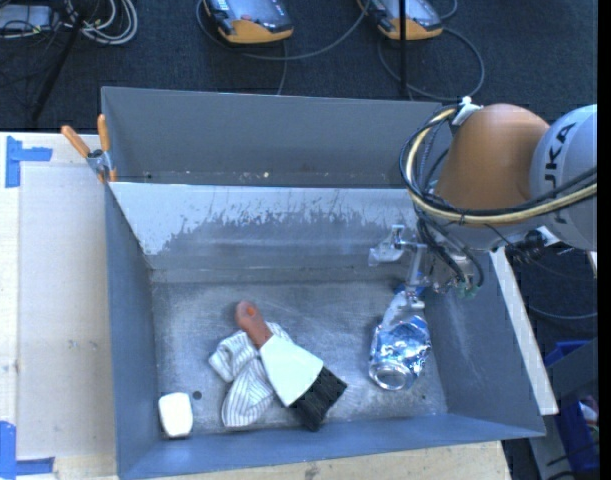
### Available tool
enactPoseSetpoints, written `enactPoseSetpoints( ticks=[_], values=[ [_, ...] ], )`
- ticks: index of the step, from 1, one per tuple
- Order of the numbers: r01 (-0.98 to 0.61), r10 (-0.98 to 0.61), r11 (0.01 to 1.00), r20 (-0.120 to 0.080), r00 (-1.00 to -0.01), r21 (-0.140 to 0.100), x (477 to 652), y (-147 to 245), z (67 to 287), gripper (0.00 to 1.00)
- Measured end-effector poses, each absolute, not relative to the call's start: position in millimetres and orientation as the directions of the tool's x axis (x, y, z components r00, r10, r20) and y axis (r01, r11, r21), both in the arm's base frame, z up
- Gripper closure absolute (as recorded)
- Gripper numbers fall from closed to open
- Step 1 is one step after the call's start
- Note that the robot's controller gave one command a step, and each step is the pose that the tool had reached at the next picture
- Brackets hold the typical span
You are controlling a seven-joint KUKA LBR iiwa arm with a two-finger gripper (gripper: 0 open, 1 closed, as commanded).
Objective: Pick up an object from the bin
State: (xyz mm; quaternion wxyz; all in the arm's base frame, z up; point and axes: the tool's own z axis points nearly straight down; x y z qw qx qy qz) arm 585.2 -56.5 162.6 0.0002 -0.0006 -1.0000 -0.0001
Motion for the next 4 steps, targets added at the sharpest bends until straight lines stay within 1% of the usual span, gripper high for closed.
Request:
enactPoseSetpoints(
  ticks=[1,2,3,4],
  values=[
    [-0.093,-0.093,0.996,-0.003,-0.996,0.001,565.2,-94,133,0.0],
    [-0.196,-0.197,0.98,-0.008,-0.98,-0.008,527.5,-78,88,0.0],
    [-0.243,-0.243,0.97,0.004,-0.97,0.002,517.5,-59,78,1.0],
    [-0.245,-0.245,0.97,0.004,-0.97,0.002,517.6,-59,78,1.0]
  ],
)
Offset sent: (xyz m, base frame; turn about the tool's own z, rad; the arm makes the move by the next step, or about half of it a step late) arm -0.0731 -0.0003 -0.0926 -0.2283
